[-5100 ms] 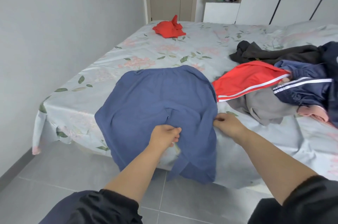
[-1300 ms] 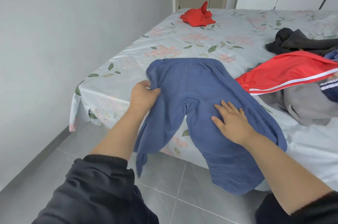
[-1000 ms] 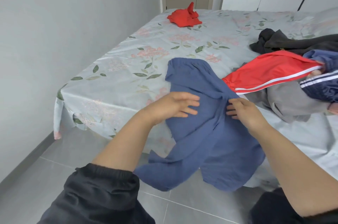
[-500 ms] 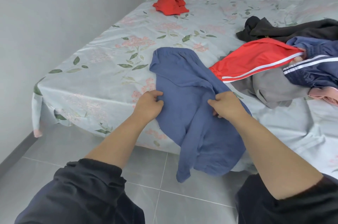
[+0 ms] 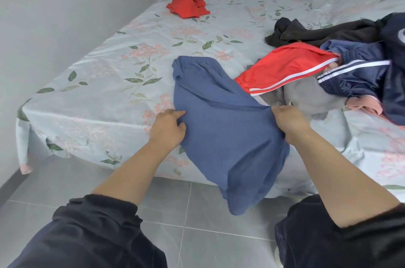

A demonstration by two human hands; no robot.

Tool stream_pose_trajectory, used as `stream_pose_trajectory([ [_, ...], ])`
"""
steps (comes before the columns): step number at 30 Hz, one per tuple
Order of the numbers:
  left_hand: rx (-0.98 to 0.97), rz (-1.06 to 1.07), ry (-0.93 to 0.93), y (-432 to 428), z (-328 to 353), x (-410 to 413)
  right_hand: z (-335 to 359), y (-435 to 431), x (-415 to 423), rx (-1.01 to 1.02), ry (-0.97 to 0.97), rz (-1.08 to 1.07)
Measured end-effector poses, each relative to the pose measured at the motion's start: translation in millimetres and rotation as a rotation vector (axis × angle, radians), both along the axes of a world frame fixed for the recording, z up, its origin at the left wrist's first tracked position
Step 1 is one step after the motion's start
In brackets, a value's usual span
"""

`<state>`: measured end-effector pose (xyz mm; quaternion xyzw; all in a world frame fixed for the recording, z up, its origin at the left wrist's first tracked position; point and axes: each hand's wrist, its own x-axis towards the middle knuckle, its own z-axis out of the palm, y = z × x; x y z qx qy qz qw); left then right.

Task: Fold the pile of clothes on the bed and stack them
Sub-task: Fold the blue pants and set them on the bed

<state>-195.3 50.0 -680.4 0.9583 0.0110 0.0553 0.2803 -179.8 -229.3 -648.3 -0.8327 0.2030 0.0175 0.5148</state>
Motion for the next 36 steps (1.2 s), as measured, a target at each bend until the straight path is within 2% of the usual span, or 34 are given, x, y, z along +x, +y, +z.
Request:
stream_pose_trajectory([
  [1, 0.042, -0.013, -0.004, 0.1, -1.8, -1.2, -4.3, -5.5, 1.5, -0.346, -0.063, 0.013],
  [2, 0.09, -0.026, -0.012, 0.2, -3.8, -2.5, -7.4, -9.9, 2.0, -0.565, -0.097, 0.04],
  [3, 0.13, -0.037, -0.025, 0.2, -5.9, -3.6, -10.6, -12.7, 2.6, -0.678, -0.077, 0.059],
  [5, 0.173, -0.042, -0.053, 0.7, -9.4, -4.6, -18.0, -12.7, 4.2, -0.735, -0.033, 0.092],
  [7, 0.209, -0.026, -0.081, 0.3, -11.8, -4.1, -21.2, -7.8, 6.5, -0.689, -0.086, 0.146],
  [10, 0.266, -0.053, -0.087, -4.7, -15.9, -2.5, -19.4, 1.7, 10.9, -0.481, -0.15, 0.197],
  [14, 0.315, -0.138, -0.078, -16.2, -22.3, -1.0, -22.2, 9.3, 17.0, -0.541, -0.071, 0.176],
  [16, 0.295, -0.132, -0.137, -20.1, -21.8, 1.0, -21.9, 12.7, 22.4, -0.485, -0.055, 0.135],
  [19, 0.258, -0.101, -0.237, -24.5, -16.7, 7.3, -17.4, 19.1, 30.3, -0.101, -0.107, 0.099],
  [22, 0.225, -0.094, -0.236, -26.4, -12.3, 14.0, -14.6, 23.0, 31.9, 0.286, -0.107, 0.041],
  [25, 0.237, -0.126, -0.166, -25.5, -14.1, 17.4, -15.5, 22.0, 34.7, 0.449, -0.103, 0.023],
  [27, 0.234, -0.146, -0.141, -25.1, -16.4, 20.1, -16.8, 20.2, 38.0, 0.419, -0.112, 0.008],
  [29, 0.167, -0.109, -0.172, -24.6, -14.1, 26.7, -19.4, 18.6, 42.0, 0.241, -0.127, -0.026],
  [32, -0.125, 0.068, -0.174, -20.0, -1.7, 49.6, -25.3, 20.4, 47.8, 0.083, -0.139, -0.035],
  [36, -0.499, 0.271, -0.031, -8.5, 15.6, 99.7, -29.5, 25.2, 57.0, -0.02, -0.123, 0.082],
])
